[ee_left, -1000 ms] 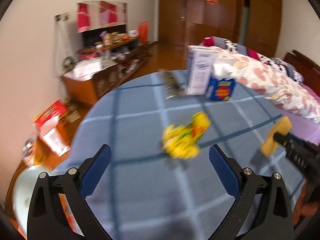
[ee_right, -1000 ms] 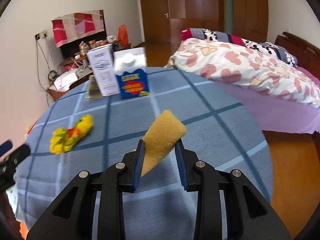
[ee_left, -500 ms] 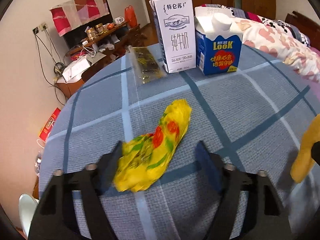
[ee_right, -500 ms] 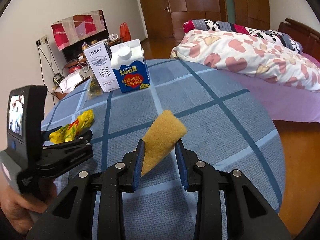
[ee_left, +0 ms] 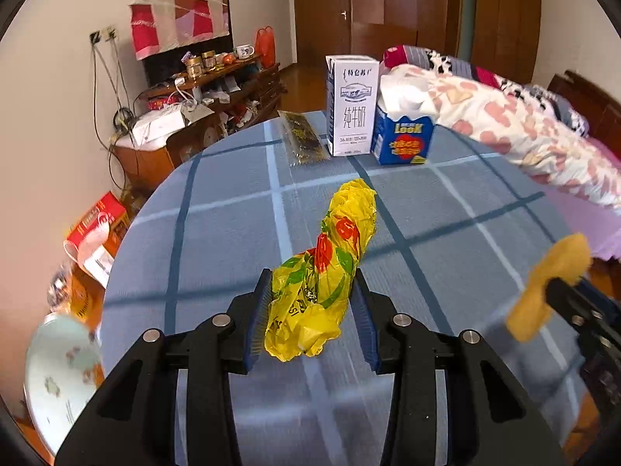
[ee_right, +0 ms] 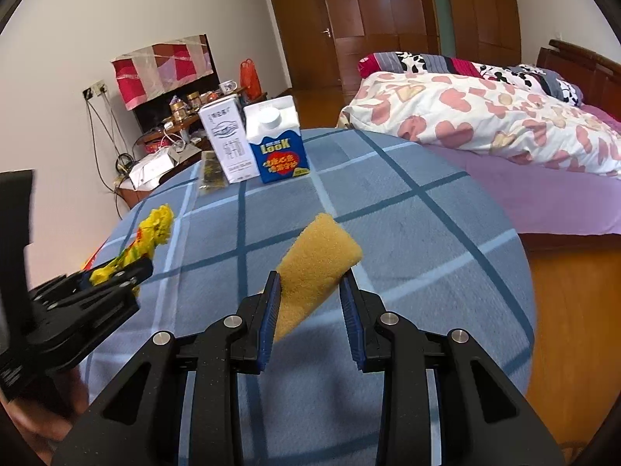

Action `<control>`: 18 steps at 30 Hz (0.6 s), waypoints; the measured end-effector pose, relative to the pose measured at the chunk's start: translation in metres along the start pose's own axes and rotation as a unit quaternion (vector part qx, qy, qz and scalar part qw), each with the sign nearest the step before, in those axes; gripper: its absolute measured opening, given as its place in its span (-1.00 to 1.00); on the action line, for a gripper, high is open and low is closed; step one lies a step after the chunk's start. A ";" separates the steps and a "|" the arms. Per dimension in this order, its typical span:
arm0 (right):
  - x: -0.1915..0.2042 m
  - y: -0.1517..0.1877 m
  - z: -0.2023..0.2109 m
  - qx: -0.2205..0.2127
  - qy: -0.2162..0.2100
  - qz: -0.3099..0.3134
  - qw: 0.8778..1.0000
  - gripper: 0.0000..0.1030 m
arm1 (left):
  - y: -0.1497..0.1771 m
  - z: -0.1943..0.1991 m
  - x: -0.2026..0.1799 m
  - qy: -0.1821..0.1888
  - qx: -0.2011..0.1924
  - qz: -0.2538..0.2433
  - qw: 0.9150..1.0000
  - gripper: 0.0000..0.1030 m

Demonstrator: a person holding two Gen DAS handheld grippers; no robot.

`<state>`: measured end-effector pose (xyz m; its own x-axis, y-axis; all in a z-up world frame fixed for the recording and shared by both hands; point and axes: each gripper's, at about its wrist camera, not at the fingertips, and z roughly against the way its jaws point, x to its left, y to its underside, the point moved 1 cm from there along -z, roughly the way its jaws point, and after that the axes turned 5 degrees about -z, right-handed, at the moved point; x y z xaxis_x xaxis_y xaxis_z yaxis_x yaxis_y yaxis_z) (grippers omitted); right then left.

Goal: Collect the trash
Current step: 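Lift the yellow sponge with the right gripper while the left gripper grasps the yellow floral bag, then carry the yellow floral bag with the left gripper while the right gripper carries the sponge over the bin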

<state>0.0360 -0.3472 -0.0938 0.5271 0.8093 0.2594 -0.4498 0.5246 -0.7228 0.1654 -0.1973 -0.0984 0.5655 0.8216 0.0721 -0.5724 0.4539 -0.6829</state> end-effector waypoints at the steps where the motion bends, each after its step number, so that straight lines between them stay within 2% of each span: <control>1: 0.002 0.004 0.006 -0.001 0.000 0.002 1.000 -0.38 | 0.007 0.011 0.003 0.005 -0.003 0.008 1.000 -0.23; 4: 0.010 0.015 0.016 -0.002 -0.003 0.007 1.000 -0.38 | 0.022 0.036 0.011 0.015 -0.011 0.029 0.999 -0.23; 18: 0.063 0.054 0.062 -0.013 -0.035 0.069 0.997 -0.38 | 0.075 0.115 0.043 -0.065 -0.036 0.038 0.997 -0.22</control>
<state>0.0004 -0.2517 -0.0764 0.4088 0.8906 0.1994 -0.4960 0.4002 -0.7706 0.0784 -0.0886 -0.0632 0.4374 0.8927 0.1081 -0.5643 0.3661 -0.7400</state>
